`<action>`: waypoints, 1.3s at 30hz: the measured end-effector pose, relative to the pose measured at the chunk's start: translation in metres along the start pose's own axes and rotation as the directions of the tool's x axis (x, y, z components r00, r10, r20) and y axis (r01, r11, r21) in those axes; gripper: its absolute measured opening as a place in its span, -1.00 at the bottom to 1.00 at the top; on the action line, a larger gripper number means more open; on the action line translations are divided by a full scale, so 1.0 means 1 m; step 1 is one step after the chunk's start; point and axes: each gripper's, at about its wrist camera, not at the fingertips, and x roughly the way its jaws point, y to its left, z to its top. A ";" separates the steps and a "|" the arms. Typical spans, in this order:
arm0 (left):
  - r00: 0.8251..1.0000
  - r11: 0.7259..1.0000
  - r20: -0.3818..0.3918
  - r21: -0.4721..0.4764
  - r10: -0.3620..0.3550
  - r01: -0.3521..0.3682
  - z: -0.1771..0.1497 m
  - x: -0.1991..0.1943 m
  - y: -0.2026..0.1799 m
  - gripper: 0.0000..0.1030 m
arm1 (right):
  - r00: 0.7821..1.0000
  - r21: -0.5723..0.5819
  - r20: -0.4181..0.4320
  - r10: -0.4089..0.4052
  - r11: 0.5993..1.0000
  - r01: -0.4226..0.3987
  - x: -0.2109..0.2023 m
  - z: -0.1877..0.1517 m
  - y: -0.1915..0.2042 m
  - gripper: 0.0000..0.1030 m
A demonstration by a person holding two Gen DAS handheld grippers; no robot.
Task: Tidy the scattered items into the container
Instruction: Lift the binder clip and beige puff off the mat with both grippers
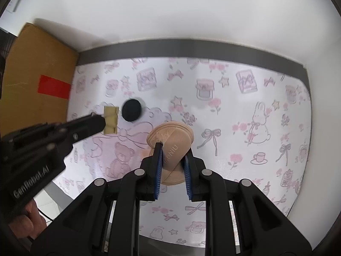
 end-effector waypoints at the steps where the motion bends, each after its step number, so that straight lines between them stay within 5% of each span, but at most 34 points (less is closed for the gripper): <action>1: 1.000 1.000 0.011 0.002 0.002 -0.002 -0.001 -0.007 0.000 -0.97 | 1.000 -0.004 0.014 -0.002 1.000 0.003 -0.007 -0.001 0.002 -0.63; 17: 0.987 0.999 0.159 0.027 0.019 -0.023 -0.018 -0.097 0.014 -0.97 | 0.986 -0.059 0.164 -0.021 0.998 0.031 -0.072 -0.017 0.066 -0.63; 39: 0.940 0.998 0.338 -0.035 0.057 -0.048 -0.031 -0.197 0.059 -0.97 | 0.960 -0.143 0.276 0.035 0.990 0.005 -0.132 -0.009 0.159 -0.63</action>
